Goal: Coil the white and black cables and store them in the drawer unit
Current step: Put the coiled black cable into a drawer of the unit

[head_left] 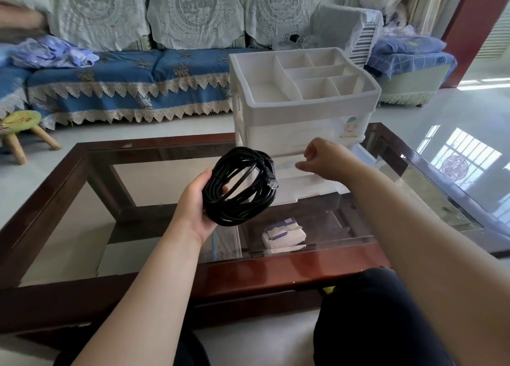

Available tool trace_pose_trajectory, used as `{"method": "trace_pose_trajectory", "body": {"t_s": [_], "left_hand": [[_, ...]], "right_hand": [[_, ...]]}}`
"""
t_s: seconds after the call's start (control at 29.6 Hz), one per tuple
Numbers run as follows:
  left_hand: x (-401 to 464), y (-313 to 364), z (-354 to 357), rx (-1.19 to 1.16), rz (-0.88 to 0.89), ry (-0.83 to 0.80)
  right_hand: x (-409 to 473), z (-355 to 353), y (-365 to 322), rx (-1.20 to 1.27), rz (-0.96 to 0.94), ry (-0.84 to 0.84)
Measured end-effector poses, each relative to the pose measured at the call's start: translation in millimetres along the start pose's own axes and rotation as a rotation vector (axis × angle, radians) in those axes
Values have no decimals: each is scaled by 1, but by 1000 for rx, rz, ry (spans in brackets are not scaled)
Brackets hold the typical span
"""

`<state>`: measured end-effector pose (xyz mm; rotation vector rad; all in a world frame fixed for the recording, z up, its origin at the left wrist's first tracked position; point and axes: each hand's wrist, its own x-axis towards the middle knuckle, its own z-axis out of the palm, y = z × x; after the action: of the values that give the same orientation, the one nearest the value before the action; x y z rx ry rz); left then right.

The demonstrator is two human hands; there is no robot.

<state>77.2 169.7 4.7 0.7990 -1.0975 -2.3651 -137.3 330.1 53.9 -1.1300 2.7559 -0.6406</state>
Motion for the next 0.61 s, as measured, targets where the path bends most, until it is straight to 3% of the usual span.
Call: {"method": "trace_pose_trajectory", "body": {"t_s": [0.14,0.34,0.44,0.51,0.61], "left_hand": [[-5,1,2,74,7,70],[-14,22,36,130,31,45],[-18,30,56,179,8,27],[-17,33,59,235,-35,15],[-14,28,70,393,-107,-3]], "right_hand": [[7,-14,-12,-65,56,-167],[-5,-12,-11,-43,22,-297],[-13,-19,-10,133,84,-378],[-21,-22,-7,323,98,-276],[-54,-19,1,501,-4,297]]}}
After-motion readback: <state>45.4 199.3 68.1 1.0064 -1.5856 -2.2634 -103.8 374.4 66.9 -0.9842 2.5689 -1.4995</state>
